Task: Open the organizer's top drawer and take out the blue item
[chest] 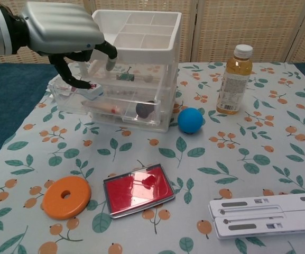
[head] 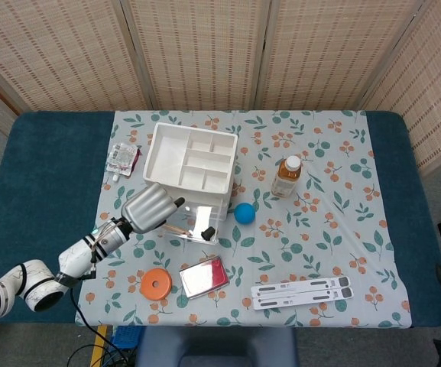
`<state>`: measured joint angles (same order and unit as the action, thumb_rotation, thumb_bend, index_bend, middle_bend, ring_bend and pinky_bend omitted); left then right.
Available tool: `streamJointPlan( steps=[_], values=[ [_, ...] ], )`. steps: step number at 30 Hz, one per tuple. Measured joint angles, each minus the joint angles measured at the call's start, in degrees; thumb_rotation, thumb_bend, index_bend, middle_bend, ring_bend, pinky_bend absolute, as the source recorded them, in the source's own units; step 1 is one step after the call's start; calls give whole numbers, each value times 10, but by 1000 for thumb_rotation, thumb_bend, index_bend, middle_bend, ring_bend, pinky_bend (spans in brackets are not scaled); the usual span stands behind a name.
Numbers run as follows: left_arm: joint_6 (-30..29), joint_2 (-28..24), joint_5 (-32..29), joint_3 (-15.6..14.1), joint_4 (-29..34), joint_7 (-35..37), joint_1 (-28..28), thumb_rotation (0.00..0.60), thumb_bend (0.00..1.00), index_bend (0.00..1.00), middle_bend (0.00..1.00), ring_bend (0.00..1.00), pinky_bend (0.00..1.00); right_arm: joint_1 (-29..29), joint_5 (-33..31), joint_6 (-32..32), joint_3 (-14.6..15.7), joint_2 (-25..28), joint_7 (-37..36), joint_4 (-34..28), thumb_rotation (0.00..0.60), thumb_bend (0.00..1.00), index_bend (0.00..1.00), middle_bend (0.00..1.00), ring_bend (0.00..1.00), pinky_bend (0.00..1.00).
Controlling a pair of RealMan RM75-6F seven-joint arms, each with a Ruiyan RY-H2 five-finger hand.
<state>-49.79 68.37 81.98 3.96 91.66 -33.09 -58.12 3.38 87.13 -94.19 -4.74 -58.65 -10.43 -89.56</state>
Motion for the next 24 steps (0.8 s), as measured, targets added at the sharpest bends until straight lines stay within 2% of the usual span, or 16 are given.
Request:
streamJointPlan(
  steps=[24],
  values=[
    [39, 10, -90, 6, 13, -99, -8, 600, 229, 366, 976, 1000, 1000, 2, -4, 2, 0, -1, -1, 2, 600, 408, 48, 213, 112, 99]
  ],
)
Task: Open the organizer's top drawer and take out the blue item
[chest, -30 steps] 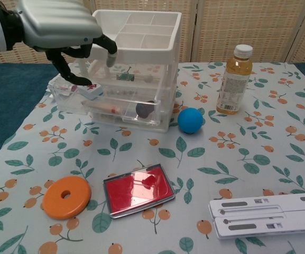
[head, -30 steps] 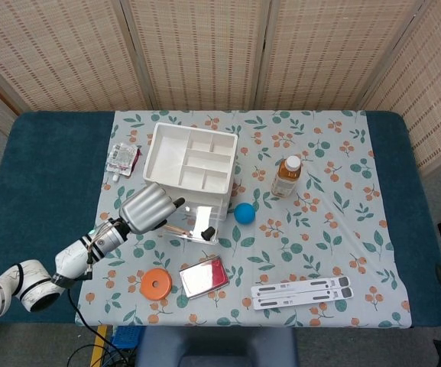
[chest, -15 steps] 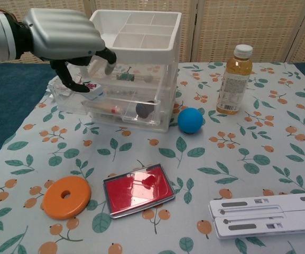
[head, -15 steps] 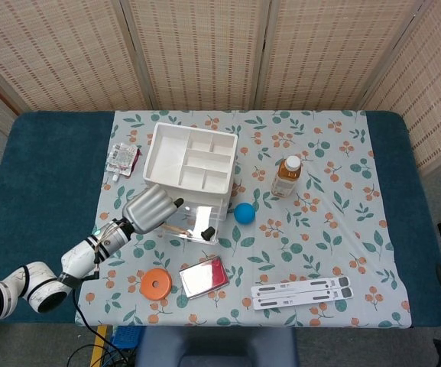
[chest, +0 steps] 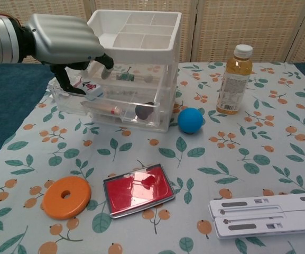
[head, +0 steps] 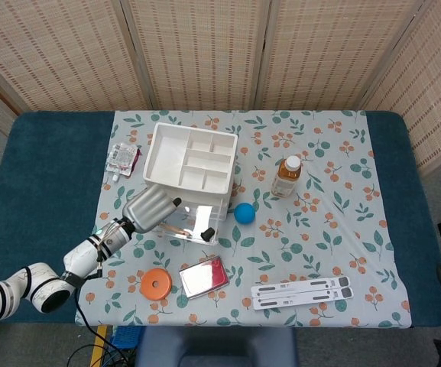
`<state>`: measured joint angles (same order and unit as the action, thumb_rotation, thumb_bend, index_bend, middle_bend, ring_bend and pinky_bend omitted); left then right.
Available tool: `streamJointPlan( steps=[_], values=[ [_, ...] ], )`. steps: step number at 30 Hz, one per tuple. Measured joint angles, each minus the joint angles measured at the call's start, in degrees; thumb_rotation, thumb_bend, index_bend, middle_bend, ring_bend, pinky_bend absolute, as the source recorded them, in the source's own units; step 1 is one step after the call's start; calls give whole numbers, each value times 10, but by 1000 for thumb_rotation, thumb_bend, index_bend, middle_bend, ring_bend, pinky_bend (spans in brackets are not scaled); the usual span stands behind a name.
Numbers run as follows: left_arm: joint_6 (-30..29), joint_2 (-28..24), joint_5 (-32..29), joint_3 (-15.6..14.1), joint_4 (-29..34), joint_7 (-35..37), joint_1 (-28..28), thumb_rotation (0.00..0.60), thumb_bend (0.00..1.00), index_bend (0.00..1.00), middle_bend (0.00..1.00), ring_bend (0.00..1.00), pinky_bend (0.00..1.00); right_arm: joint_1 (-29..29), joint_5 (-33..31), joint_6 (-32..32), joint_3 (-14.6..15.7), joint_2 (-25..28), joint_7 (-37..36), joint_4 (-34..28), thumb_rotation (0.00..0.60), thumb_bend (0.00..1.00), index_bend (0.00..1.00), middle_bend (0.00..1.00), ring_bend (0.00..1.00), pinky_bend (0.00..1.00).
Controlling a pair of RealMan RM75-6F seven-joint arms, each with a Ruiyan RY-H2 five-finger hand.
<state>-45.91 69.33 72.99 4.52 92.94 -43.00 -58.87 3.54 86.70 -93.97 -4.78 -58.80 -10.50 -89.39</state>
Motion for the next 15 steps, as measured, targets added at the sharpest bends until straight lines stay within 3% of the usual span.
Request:
streamJointPlan(
  steps=[15],
  values=[
    [6, 18, -6, 0, -21, 1, -10, 600, 229, 398, 977, 1000, 1000, -2, -4, 6, -1, -2, -3, 4, 600, 408, 48, 213, 112, 99]
  ],
)
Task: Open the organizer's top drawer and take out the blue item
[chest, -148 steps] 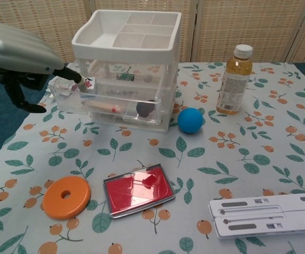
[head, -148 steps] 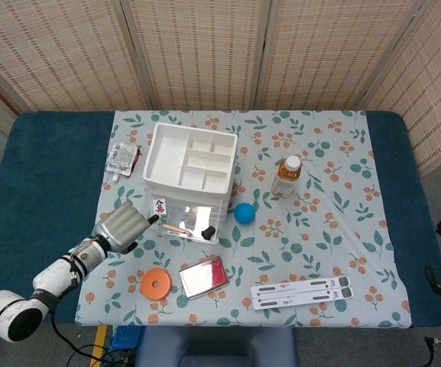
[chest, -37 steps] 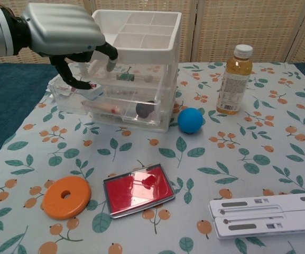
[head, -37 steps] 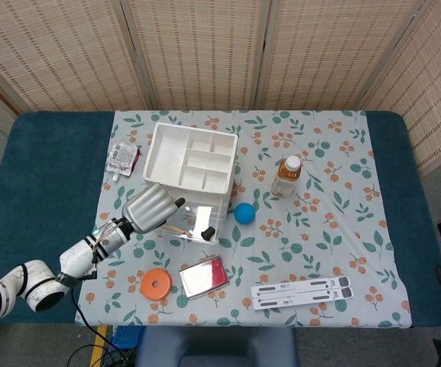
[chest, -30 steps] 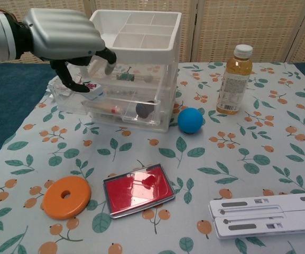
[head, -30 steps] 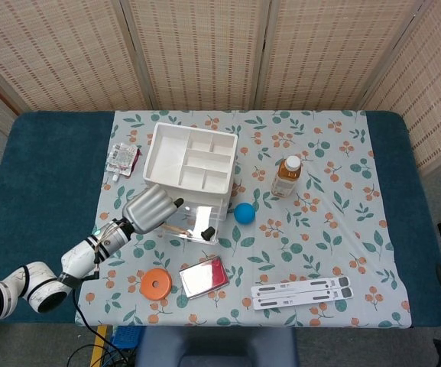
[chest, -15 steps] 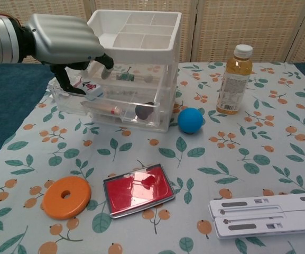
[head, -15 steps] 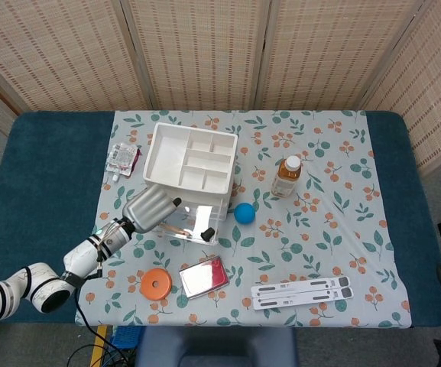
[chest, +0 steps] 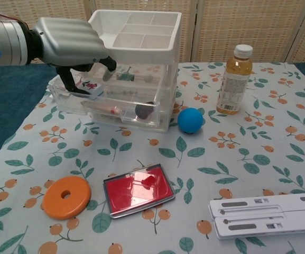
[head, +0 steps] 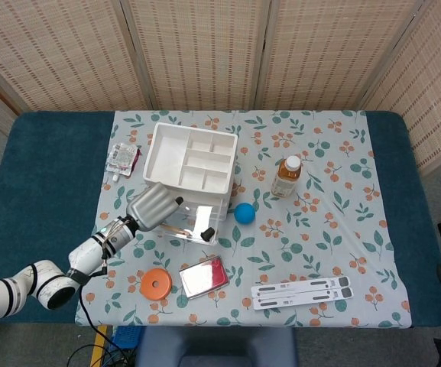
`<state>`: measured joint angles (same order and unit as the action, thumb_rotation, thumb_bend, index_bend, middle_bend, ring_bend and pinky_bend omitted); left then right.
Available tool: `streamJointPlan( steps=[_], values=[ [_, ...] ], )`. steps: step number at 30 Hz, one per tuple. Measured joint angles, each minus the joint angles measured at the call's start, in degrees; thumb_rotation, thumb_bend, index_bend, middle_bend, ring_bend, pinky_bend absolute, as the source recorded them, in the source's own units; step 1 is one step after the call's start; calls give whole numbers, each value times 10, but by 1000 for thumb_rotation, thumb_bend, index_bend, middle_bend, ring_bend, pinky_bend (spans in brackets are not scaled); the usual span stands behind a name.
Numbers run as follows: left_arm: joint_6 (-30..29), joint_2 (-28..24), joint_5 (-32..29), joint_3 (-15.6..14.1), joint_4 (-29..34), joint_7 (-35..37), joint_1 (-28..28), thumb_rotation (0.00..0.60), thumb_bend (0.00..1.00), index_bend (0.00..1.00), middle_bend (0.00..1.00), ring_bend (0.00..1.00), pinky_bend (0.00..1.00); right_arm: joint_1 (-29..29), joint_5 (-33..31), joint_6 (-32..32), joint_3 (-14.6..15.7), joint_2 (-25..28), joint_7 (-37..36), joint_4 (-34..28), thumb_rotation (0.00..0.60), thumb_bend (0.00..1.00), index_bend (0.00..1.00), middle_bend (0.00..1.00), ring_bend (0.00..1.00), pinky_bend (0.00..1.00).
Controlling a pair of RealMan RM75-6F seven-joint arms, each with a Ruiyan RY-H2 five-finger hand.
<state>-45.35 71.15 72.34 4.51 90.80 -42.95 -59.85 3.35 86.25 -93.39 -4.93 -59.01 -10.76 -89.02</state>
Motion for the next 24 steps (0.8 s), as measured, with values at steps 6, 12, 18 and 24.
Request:
streamJointPlan(
  steps=[6, 12, 18, 24],
  values=[
    [4, 8, -3, -1, -14, 1, -4, 600, 228, 407, 978, 1000, 1000, 1, -2, 0, 0, 0, 0, 1, 600, 408, 48, 213, 112, 99],
    [5, 12, -9, -2, -16, -2, -7, 600, 228, 446, 980, 1000, 1000, 0, -3, 2, -1, -1, -1, 2, 600, 408, 48, 213, 112, 99],
    [6, 15, -10, -2, -17, -3, -10, 600, 229, 485, 987, 1000, 1000, 1, -4, 1, -2, 0, -2, 3, 600, 408, 48, 213, 112, 99],
    [7, 18, -13, -2, -20, -2, -12, 600, 229, 493, 989, 1000, 1000, 2, -4, 0, -2, -1, -3, 3, 600, 408, 48, 213, 112, 99]
  ],
)
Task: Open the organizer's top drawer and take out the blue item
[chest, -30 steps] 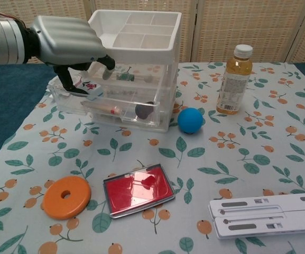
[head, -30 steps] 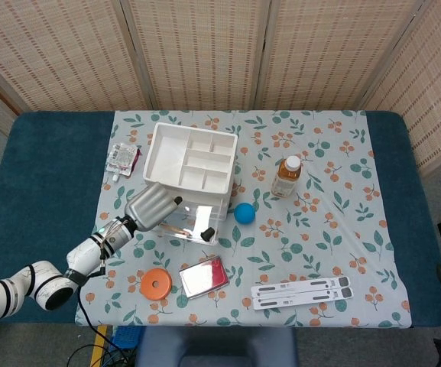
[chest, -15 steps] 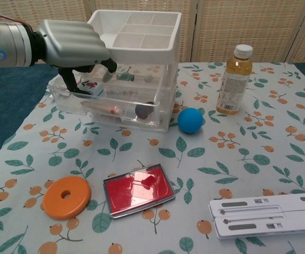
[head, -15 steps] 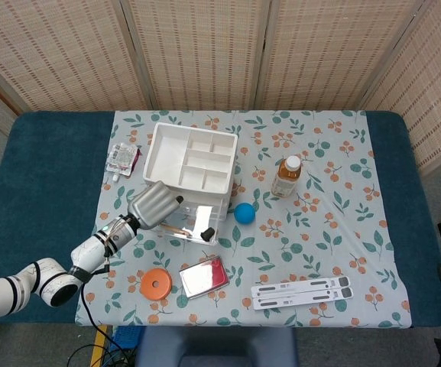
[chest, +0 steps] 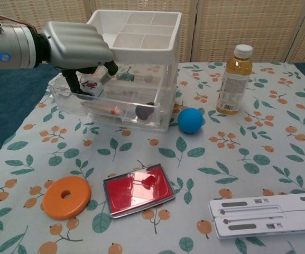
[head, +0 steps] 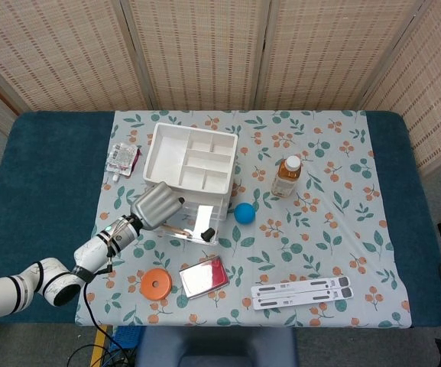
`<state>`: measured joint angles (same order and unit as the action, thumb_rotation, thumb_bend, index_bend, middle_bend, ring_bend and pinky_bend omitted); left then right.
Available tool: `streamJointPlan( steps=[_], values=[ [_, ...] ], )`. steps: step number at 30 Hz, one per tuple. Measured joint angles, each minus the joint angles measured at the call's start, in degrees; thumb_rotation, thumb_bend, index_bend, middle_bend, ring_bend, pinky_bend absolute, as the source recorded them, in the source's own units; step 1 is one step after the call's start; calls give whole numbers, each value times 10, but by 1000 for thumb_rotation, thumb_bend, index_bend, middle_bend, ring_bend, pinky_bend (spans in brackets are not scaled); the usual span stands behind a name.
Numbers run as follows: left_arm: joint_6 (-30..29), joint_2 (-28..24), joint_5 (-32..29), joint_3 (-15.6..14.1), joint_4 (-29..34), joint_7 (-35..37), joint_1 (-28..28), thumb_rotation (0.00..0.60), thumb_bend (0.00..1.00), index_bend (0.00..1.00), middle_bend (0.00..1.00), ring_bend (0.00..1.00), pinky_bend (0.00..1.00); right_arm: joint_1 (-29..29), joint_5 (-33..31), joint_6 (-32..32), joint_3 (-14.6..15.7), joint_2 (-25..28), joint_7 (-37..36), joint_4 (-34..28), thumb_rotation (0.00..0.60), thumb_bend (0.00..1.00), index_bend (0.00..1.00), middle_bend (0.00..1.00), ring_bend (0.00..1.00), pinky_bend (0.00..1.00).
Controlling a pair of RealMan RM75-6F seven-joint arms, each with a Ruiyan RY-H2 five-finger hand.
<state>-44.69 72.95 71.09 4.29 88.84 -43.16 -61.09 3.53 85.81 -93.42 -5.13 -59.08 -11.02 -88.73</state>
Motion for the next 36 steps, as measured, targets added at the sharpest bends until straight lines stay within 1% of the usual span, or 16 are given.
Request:
streamJointPlan(
  steps=[10, 19, 28, 36],
  values=[
    [-3, -3, 1, 1, 1, 10, -2, 600, 229, 544, 990, 1000, 1000, -2, -1, 2, -1, -1, 0, 1, 600, 408, 48, 213, 112, 99],
    [-33, -27, 20, 4, 29, 34, 13, 600, 229, 561, 990, 1000, 1000, -2, 1, 2, -1, 0, -1, 1, 600, 408, 48, 213, 112, 99],
    [-102, -83, 63, 0, 91, 68, 61, 600, 229, 560, 990, 1000, 1000, -5, 6, 1, -2, 1, 1, -4, 600, 408, 48, 213, 112, 99],
    [-176, -136, 95, -10, 130, 109, 125, 600, 229, 559, 990, 1000, 1000, -11, 15, 2, -3, 7, 4, -11, 600, 408, 48, 213, 112, 99]
  ],
)
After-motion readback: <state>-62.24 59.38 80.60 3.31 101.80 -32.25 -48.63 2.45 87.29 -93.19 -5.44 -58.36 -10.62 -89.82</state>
